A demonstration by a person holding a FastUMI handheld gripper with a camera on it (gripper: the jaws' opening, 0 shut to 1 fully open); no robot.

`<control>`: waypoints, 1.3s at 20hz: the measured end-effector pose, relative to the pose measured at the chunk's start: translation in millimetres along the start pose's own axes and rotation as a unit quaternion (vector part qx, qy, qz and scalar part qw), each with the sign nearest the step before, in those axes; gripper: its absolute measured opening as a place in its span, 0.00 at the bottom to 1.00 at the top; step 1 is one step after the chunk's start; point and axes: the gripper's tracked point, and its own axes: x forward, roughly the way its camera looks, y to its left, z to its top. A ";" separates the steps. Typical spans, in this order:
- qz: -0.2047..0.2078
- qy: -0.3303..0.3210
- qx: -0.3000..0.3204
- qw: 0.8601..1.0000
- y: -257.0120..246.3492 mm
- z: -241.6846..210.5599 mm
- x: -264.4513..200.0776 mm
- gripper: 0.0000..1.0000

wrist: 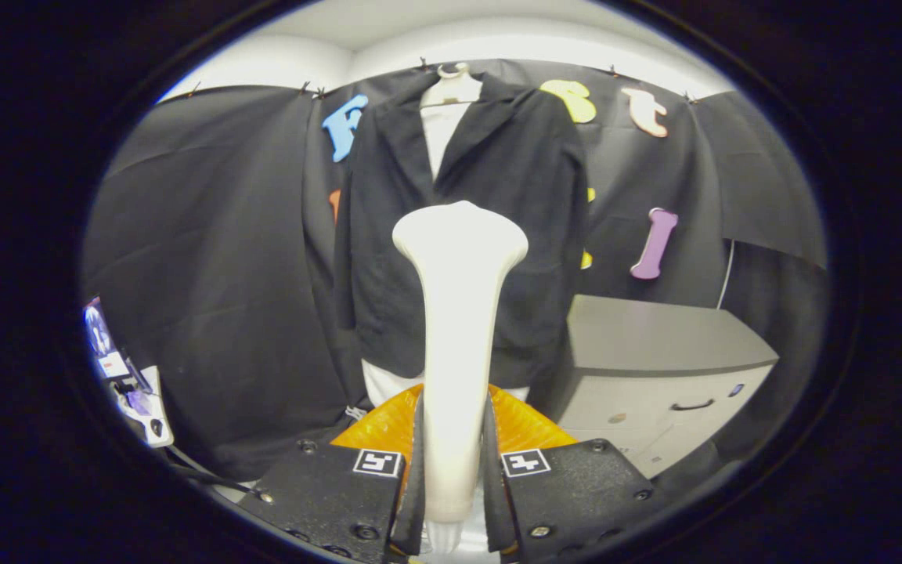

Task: Iron the clothes twice with a garment steamer, once on the left side and once on the right side.

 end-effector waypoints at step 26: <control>-0.073 0.034 0.081 0.993 -266.5 -209.2 -270.3 0.33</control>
